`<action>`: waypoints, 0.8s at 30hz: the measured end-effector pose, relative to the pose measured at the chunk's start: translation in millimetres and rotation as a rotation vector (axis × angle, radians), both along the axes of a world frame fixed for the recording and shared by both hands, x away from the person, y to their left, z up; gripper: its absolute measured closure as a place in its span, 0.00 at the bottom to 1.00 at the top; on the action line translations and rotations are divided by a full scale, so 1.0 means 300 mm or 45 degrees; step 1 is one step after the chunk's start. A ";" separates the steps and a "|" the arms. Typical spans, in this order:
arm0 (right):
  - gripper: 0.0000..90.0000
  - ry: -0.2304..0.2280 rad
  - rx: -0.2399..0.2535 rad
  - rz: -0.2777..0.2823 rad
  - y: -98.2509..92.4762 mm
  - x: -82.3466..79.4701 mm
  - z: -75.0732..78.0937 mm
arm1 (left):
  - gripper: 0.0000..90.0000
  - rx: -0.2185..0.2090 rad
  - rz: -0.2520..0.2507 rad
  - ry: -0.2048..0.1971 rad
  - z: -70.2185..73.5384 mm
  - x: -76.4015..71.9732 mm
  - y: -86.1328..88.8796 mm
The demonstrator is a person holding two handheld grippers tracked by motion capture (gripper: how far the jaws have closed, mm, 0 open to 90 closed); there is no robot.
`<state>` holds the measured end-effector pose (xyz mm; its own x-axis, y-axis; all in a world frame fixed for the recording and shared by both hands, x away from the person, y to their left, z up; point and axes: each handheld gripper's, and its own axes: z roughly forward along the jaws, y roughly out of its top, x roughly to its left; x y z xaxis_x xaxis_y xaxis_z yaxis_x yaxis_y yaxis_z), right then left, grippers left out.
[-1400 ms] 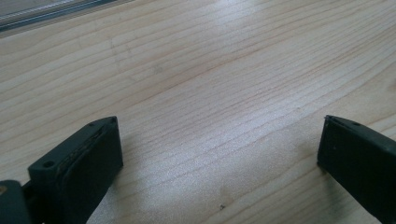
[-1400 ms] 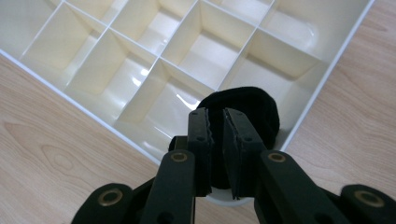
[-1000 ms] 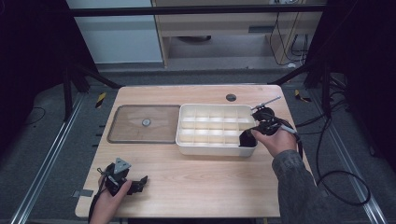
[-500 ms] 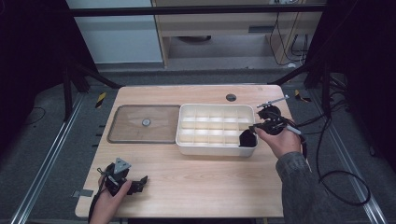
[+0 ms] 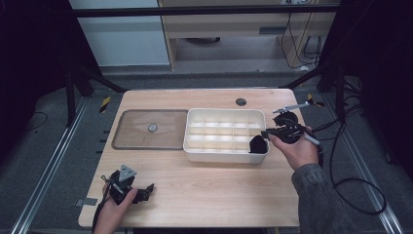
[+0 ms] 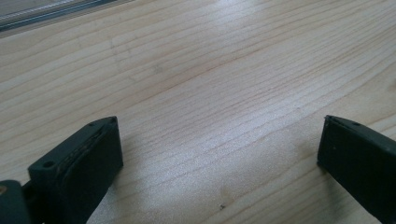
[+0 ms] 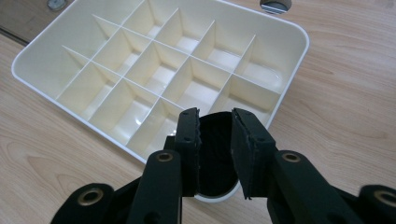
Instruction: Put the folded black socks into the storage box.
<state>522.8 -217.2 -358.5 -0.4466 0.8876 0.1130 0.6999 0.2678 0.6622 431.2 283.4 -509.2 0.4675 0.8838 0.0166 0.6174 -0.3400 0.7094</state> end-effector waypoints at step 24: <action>0.57 -0.146 0.094 0.022 -0.046 -0.124 0.026 | 0.00 0.003 0.000 -0.004 0.000 0.001 -0.004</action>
<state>485.4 -230.9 -350.7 -0.4753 0.8709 0.1248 0.6139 0.2267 0.7561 431.6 282.4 -509.2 0.4678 0.8836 0.0198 0.6152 -0.3416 0.7105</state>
